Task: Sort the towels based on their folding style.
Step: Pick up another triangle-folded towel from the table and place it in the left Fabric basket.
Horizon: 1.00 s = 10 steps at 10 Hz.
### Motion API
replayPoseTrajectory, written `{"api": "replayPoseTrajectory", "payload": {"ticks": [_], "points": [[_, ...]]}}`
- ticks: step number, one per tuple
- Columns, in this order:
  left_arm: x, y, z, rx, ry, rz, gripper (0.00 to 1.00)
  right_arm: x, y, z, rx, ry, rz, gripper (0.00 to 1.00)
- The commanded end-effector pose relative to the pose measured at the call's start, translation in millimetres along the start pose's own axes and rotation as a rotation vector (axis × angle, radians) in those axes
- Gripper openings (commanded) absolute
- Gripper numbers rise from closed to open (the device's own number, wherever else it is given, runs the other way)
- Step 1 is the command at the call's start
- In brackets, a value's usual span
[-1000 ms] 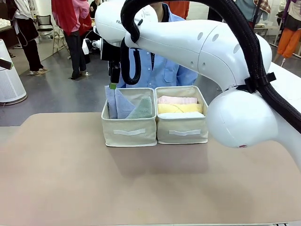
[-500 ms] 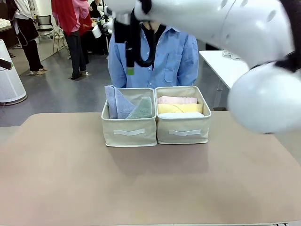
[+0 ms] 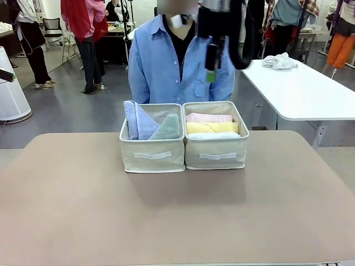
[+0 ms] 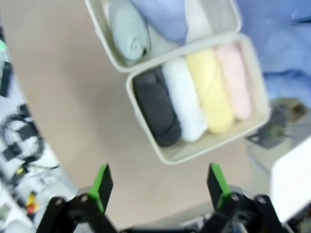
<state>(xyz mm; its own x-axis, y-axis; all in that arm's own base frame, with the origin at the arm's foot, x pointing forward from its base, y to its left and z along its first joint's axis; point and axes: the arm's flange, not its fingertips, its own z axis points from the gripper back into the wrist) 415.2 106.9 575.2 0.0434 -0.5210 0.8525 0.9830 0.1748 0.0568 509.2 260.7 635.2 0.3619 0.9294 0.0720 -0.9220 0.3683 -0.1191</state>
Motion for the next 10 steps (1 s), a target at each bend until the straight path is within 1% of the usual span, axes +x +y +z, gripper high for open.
{"api": "replayPoseTrajectory", "payload": {"ticks": [1,3,4,5,6,7,10], "points": [[0.8,-0.7,1.3,0.002,-0.004,-0.004,1.00,-86.1,59.1,-59.7,-0.028,-0.071,-0.061,1.00],[0.8,-0.7,1.3,0.002,-0.004,-0.004,1.00,-113.2,40.5,-61.6,-0.026,-0.104,-0.113,1.00],[0.8,-0.7,1.3,0.002,-0.004,-0.004,1.00,-115.5,32.9,-60.9,-0.037,-0.129,-0.125,1.00],[0.8,-0.7,1.3,0.002,-0.004,-0.004,1.00,-111.7,23.1,-60.0,-0.059,-0.129,-0.119,1.00],[0.8,-0.7,1.3,0.002,-0.004,-0.004,1.00,-97.6,18.1,-59.0,-0.074,-0.103,-0.129,1.00],[0.8,-0.7,1.3,0.002,-0.004,-0.004,1.00,-120.5,30.1,-60.0,-0.047,-0.085,-0.147,1.00],[0.8,-0.7,1.3,0.002,-0.004,-0.004,1.00,-120.5,30.1,-60.0,-0.047,-0.085,-0.147,1.00]]}}
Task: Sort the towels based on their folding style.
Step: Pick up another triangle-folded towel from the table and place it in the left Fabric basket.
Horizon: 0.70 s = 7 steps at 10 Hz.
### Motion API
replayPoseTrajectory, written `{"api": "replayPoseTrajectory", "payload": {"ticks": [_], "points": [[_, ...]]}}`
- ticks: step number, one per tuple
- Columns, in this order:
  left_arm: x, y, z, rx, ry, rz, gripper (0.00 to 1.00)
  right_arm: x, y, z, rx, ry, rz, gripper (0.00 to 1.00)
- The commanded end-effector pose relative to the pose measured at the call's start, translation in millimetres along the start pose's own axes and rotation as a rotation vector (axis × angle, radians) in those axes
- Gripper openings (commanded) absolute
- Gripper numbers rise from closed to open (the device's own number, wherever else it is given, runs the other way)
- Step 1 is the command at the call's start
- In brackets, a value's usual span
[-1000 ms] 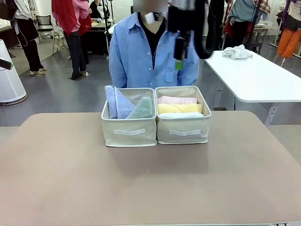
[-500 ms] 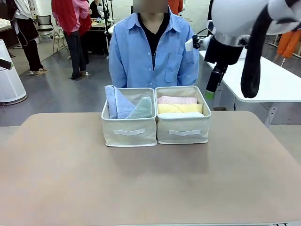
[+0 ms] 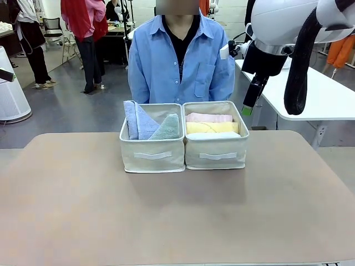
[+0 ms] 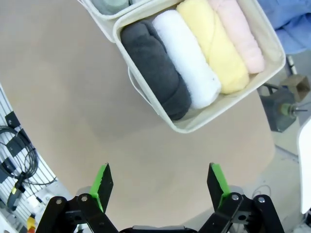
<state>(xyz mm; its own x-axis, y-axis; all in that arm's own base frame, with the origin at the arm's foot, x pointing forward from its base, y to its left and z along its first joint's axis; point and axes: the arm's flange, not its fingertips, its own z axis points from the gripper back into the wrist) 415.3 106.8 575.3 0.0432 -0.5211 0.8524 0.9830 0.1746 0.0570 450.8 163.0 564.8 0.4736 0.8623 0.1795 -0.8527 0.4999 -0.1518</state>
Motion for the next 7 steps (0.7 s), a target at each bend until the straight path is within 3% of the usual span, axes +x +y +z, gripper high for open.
{"api": "replayPoseTrajectory", "payload": {"ticks": [1,3,4,5,7], "points": [[0.7,-0.7,1.3,0.002,-0.004,-0.004,1.00,-4.1,3.3,0.0,0.004,0.004,-0.003,1.00],[0.7,-0.7,1.3,0.002,-0.004,-0.004,1.00,-0.1,0.1,0.0,0.000,0.000,0.000,1.00],[0.7,-0.7,1.3,0.002,-0.004,-0.004,1.00,-20.2,-17.9,8.3,0.143,-0.038,0.106,1.00],[0.7,-0.7,1.3,0.002,-0.004,-0.004,1.00,-46.9,-34.4,20.9,0.232,-0.090,0.188,1.00],[0.7,-0.7,1.3,0.002,-0.004,-0.004,1.00,-100.6,-73.3,49.2,0.334,-0.305,0.338,1.00]]}}
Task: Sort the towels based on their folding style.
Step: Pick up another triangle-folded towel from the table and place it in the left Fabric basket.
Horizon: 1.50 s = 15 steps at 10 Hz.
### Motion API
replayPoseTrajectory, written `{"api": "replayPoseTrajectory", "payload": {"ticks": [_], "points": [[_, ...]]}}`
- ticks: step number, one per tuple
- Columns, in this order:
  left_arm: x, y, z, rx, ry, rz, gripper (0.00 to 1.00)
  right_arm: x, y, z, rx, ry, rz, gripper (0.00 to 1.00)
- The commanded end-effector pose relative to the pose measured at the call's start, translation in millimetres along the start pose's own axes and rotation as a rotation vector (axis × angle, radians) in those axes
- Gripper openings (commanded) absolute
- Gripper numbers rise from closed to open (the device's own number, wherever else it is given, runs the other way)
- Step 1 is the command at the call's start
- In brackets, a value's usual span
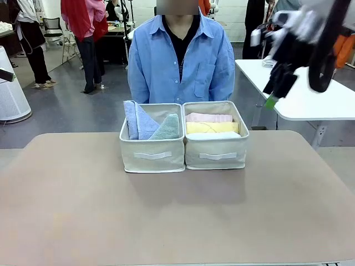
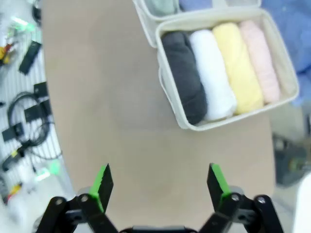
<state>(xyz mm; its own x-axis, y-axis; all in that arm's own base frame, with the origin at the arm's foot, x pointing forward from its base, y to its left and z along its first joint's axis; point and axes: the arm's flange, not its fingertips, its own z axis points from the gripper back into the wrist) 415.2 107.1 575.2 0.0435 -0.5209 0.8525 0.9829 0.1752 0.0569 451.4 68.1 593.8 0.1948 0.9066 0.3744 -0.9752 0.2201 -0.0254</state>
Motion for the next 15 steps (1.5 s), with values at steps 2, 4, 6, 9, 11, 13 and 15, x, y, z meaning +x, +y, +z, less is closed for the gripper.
{"api": "replayPoseTrajectory", "payload": {"ticks": [2,4,6,9,11,13,15], "points": [[0.9,-0.7,1.1,0.001,-0.004,-0.004,1.00,-86.8,-37.7,56.5,0.118,-0.331,0.095,1.00],[0.9,-0.7,1.1,0.001,-0.004,-0.004,1.00,-142.0,-53.5,67.9,0.112,-0.495,0.077,1.00],[0.9,-0.7,1.1,0.001,-0.004,-0.004,1.00,-187.8,-59.6,67.9,0.108,-0.602,0.070,1.00],[0.9,-0.7,1.1,0.001,-0.004,-0.004,1.00,-232.6,-56.6,63.7,0.123,-0.689,0.147,1.00],[0.9,-0.7,1.1,0.001,-0.004,-0.004,1.00,-246.9,-60.0,54.9,0.118,-0.717,0.146,1.00],[0.9,-0.7,1.1,0.001,-0.004,-0.004,1.00,-247.1,-50.4,54.2,0.116,-0.684,0.126,1.00],[0.9,-0.7,1.1,0.001,-0.004,-0.004,1.00,-247.1,-50.4,54.2,0.116,-0.684,0.126,1.00]]}}
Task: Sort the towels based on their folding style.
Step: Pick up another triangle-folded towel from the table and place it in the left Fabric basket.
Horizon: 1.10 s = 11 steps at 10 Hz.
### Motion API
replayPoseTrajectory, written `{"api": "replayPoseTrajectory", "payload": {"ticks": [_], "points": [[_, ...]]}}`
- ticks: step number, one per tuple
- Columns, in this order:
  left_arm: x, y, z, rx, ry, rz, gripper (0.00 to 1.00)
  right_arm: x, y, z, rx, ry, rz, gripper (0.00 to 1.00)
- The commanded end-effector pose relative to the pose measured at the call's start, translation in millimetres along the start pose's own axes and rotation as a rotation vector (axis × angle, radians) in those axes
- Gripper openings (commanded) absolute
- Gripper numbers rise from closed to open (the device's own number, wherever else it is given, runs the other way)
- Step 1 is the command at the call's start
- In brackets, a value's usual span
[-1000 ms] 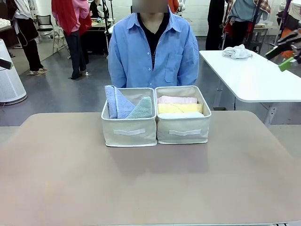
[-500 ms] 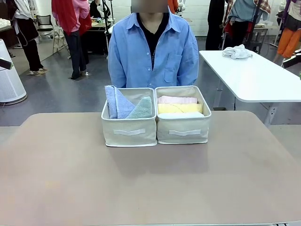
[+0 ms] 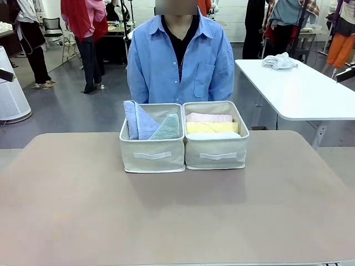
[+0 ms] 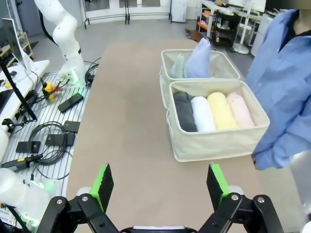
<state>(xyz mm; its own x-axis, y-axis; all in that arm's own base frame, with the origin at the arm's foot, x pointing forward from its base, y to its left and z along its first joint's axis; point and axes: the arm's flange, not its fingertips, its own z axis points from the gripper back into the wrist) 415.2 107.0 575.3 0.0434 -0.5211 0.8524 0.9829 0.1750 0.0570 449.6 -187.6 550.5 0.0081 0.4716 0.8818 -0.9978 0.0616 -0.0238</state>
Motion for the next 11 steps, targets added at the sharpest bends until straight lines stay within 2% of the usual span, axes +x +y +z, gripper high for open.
{"api": "replayPoseTrajectory", "payload": {"ticks": [1,11], "points": [[0.8,-0.7,1.2,0.001,-0.005,-0.004,1.00,2.5,3.0,0.4,0.008,0.014,0.002,1.00],[0.8,-0.7,1.2,0.001,-0.005,-0.004,1.00,2.5,3.0,0.4,0.008,0.014,0.002,1.00]]}}
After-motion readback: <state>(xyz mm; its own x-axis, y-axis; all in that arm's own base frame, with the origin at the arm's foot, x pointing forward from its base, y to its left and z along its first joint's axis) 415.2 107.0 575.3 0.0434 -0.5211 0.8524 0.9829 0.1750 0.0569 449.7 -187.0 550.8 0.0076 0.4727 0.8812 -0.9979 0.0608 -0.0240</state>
